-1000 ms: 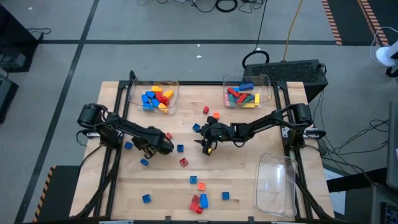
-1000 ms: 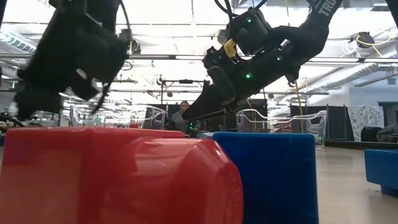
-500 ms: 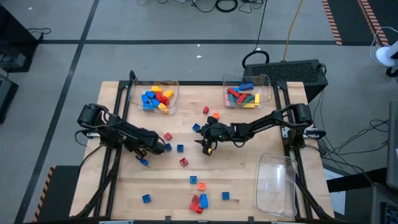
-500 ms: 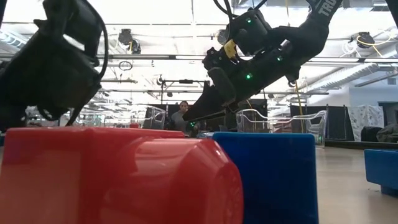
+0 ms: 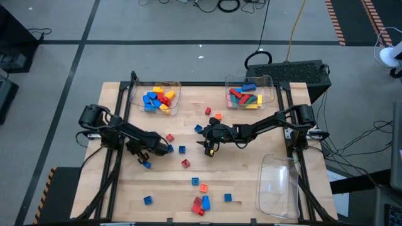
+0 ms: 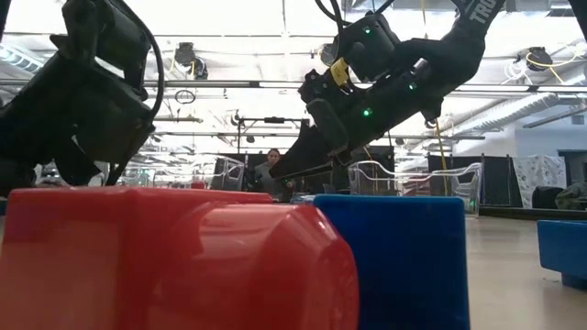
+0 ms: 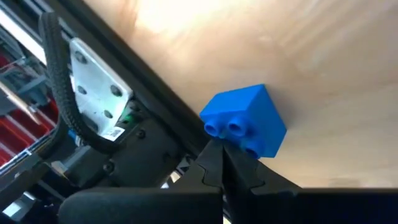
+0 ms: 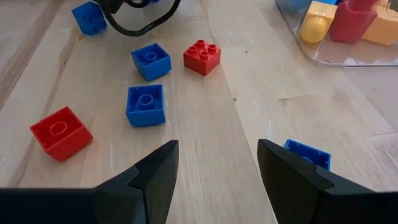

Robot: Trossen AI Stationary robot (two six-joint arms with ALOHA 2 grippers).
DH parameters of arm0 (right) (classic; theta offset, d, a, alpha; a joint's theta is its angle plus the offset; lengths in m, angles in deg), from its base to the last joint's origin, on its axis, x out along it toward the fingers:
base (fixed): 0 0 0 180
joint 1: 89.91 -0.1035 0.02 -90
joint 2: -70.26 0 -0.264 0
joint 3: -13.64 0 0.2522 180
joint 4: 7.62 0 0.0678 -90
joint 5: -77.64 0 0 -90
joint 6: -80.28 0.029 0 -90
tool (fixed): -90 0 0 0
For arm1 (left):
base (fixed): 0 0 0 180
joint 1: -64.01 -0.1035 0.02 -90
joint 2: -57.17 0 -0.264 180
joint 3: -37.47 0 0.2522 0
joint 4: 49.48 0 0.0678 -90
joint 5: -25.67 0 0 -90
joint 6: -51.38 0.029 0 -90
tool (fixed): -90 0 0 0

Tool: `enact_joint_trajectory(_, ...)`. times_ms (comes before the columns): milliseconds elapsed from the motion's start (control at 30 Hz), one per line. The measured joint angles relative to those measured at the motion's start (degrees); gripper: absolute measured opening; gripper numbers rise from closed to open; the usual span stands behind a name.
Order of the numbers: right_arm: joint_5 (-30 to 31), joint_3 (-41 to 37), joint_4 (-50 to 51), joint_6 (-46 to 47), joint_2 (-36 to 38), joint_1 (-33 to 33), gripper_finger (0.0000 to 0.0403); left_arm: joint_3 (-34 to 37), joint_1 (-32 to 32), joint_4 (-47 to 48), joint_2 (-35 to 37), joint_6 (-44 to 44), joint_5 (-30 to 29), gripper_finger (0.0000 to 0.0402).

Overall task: Sort blocks by size
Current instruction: Move the game pieces to the center of the table

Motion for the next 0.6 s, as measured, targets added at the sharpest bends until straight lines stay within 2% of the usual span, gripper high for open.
enact_joint_trajectory(267, 0.00, 0.00, 0.00, 0.00, 0.00, 0.00, 0.0208, -5.85, -1.22, -0.84, 0.00, 3.47, -4.05, 0.0002)
enact_joint_trajectory(600, 0.00, 0.00, 0.00, -0.06, 0.00, 0.00, 0.0208, -17.47, -2.16, -5.13, 0.02, 11.22, -10.72, 0.0002)
